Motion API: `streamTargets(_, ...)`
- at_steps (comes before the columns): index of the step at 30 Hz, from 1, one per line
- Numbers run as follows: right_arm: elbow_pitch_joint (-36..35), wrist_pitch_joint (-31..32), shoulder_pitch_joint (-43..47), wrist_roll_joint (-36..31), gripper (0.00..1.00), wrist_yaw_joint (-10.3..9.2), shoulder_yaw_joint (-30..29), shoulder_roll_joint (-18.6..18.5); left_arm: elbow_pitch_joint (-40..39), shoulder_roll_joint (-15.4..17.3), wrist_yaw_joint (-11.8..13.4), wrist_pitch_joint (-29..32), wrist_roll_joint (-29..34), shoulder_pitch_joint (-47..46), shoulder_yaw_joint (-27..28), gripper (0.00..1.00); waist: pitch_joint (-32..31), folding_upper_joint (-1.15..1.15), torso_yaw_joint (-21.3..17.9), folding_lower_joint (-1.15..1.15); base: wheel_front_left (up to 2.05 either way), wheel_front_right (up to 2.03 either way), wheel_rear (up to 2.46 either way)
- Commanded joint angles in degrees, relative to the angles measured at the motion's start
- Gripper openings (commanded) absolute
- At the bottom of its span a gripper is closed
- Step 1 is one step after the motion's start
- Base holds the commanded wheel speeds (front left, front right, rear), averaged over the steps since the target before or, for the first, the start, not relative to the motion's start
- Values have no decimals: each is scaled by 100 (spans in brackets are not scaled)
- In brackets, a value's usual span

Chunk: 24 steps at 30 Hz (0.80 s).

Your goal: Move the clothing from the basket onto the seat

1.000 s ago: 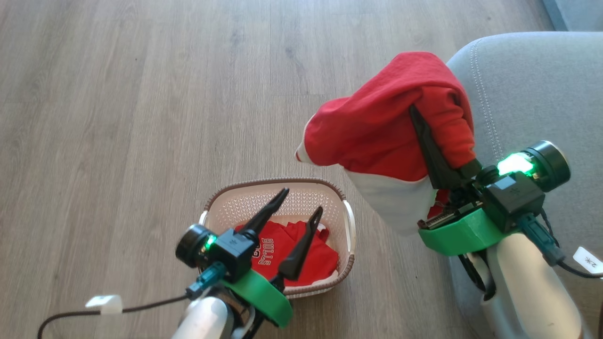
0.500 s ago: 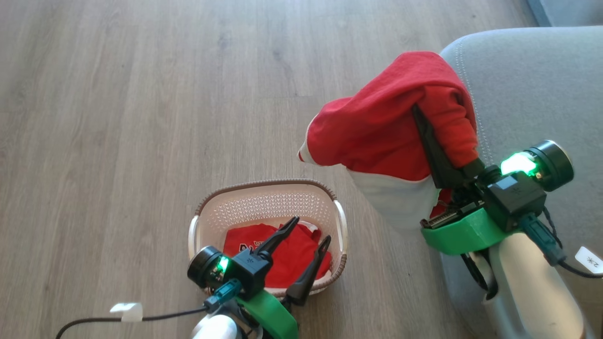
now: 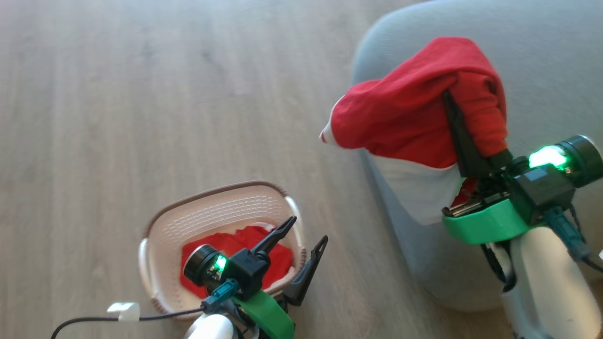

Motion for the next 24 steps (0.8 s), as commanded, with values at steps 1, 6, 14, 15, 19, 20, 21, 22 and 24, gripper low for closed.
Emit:
streamTargets(1, -259, -37, -175, -26, 0, -2, 45, -37, -214, 28, -6, -29, 25, -227, 143, 100, 63, 0, -405, 0, 0, 0, 0)
streamTargets(6, -341, -37, -93, -57, 0, -2, -209, -41, -336, 46, -6, -29, 29, -252, 131, 100, 76, 0, -1011, 0, 0, 0, 0)
streamTargets(14, -480, -37, 111, -122, 0, -2, -587, -73, -485, 4, -6, -29, -43, -285, -13, 100, 82, 0, -1680, 0, 0, 0, 0)
streamTargets(15, -523, -37, 161, -143, 0, -2, -690, -66, -492, -4, -6, -29, -59, -329, -93, 100, 92, 0, -1691, 0, 0, 0, 0)
streamTargets(19, -719, -37, 393, -204, 0, -2, -1080, 0, -490, -32, -6, -29, -148, -515, -428, 100, 121, 0, -1717, 0, 0, 0, 0)
streamTargets(20, -760, -37, 446, -219, 0, -2, -1154, 12, -488, -38, -6, -29, -172, -555, -498, 100, 123, 0, -1718, 0, 0, 0, 0)
streamTargets(21, -796, -37, 495, -232, 0, -2, -1220, 24, -486, -43, -6, -29, -194, -592, -566, 100, 125, 0, -1721, 0, 0, 0, 0)
streamTargets(22, -831, -37, 537, -240, 0, -2, -1281, 35, -484, -48, -6, -29, -214, -626, -631, 100, 126, 0, -1724, 0, 0, 0, 0)
streamTargets(24, -889, -37, 602, -244, 0, -2, -1365, 53, -480, -55, -6, -29, -247, -679, -735, 100, 131, 0, -1730, 0, 0, 0, 0)
